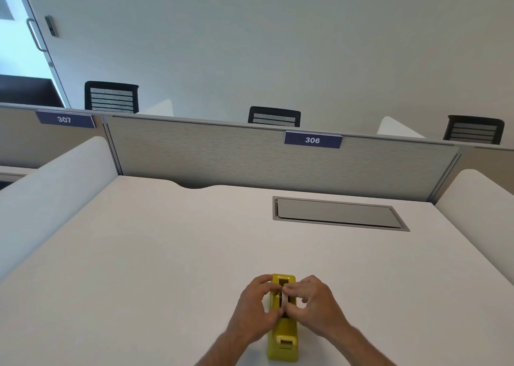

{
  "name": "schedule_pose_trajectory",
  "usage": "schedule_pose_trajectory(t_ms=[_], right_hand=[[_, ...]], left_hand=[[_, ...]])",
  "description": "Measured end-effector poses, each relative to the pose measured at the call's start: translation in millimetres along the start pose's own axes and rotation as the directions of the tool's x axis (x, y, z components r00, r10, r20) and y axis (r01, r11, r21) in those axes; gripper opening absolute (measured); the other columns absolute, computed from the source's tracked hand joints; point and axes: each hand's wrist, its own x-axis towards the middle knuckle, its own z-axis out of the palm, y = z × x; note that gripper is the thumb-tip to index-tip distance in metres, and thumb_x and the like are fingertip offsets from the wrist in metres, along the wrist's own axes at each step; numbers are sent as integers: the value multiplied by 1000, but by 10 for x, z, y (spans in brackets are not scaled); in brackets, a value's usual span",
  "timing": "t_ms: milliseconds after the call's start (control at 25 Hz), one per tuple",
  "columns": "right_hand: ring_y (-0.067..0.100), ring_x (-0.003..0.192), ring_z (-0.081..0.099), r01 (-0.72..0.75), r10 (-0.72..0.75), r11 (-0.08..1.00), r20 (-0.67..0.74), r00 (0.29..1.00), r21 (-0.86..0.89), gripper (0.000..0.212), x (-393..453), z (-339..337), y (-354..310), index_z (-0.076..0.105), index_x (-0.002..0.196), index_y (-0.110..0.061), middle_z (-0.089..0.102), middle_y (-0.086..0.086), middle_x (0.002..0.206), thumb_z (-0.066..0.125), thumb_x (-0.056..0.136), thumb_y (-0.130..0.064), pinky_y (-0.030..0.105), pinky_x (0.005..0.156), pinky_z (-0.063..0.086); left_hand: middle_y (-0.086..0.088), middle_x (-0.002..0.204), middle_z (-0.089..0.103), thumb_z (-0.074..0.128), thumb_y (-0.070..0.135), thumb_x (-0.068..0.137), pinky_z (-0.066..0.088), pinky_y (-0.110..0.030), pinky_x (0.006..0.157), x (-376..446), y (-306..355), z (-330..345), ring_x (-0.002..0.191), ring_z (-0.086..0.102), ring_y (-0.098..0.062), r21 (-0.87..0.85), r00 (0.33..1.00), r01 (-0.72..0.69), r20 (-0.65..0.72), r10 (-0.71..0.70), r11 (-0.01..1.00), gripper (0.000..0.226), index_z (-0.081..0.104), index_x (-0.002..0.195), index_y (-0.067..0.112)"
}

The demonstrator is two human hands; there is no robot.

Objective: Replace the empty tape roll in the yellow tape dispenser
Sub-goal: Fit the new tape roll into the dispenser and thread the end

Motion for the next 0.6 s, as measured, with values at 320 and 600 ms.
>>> schedule_pose_trajectory(t_ms=[320,600], right_hand=[[5,92,56,102,-99,991,42,994,-84,25,27,-65,-32,75,100,-37,59,-44,85,69,77,-43,23,69,56],[8,83,55,160,-158,977,22,987,-141,19,76,-96,-45,77,89,-34,67,-37,82,61,81,-41,22,63,52]], left_hand=[[36,124,42,75,40,75,50,-31,102,10,57,-22,123,48,0,9,1000,-4,12,3,1000,45,65,118,40],[23,131,48,75,47,75,51,-30,101,16,67,-25,115,53,-6,24,1000,-7,-1,7,1000,41,66,114,41]])
